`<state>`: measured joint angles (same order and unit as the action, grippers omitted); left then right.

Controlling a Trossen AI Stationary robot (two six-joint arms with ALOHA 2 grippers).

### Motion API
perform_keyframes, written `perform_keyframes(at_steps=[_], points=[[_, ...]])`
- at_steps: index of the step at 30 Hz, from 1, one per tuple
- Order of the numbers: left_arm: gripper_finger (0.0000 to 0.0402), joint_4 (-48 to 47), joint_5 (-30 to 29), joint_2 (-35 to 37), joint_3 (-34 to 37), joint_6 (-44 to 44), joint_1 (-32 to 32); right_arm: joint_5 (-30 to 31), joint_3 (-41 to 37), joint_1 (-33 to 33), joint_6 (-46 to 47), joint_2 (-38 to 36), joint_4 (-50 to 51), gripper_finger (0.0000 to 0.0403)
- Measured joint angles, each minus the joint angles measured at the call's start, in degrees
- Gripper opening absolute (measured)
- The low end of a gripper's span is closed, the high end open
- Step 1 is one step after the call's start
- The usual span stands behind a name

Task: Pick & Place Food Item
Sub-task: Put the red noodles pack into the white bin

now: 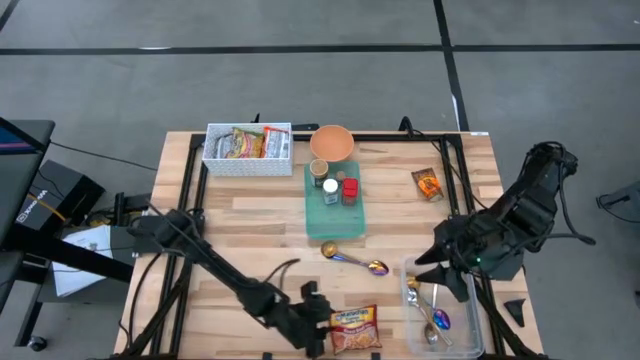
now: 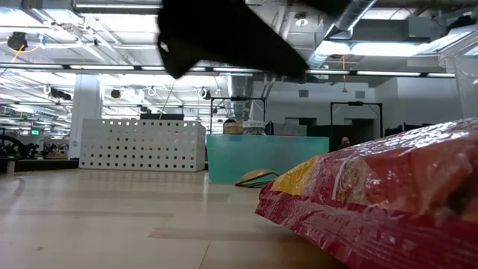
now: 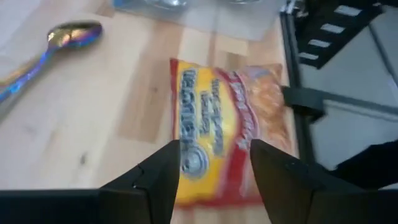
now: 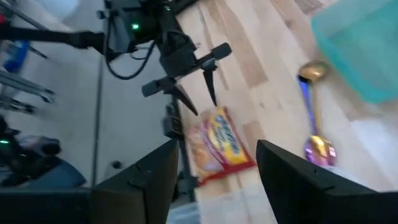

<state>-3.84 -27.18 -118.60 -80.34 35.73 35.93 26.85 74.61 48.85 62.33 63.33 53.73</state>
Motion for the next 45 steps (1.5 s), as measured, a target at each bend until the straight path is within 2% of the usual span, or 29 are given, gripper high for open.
perform_keyframes(at_steps=[4,9,14,19,24,26,36,45], points=[[0.0190,-2.0,1.0,-3.7,-3.7,-3.9,-1.7,0.1,0.0,0.7,0.1,0.0,4.2,0.0211],[0.0190,-1.4,8.9,-6.9,-5.2,-4.4,-4.0,0.8,0.0,0.6,0.5,0.0,5.4,0.0211],[0.0171,-2.8,9.6,-7.4,-5.2,-5.8,-4.5,1.7,0.0,0.5,0.6,0.0,5.8,0.0211],[0.0121,-2.2,13.7,-7.4,-5.2,-5.5,-5.7,2.6,0.0,0.5,0.7,0.0,5.8,0.0211],[0.0028,-1.7,16.0,-7.4,-5.2,-4.7,-6.6,3.7,0.0,0.0,1.2,0.0,5.8,0.0211],[0.0010,-1.8,16.5,-7.4,-5.2,-3.4,-6.8,3.7,0.0,-0.5,1.2,0.0,5.8,0.0211],[0.0001,-1.2,16.1,-4.4,-5.0,-2.3,-6.5,3.8,0.0,-1.8,0.7,0.0,5.4,0.0211],[0.0000,-4.8,9.1,2.9,-5.1,-2.1,-6.5,6.2,0.0,-1.8,0.0,0.0,4.3,0.0211]])
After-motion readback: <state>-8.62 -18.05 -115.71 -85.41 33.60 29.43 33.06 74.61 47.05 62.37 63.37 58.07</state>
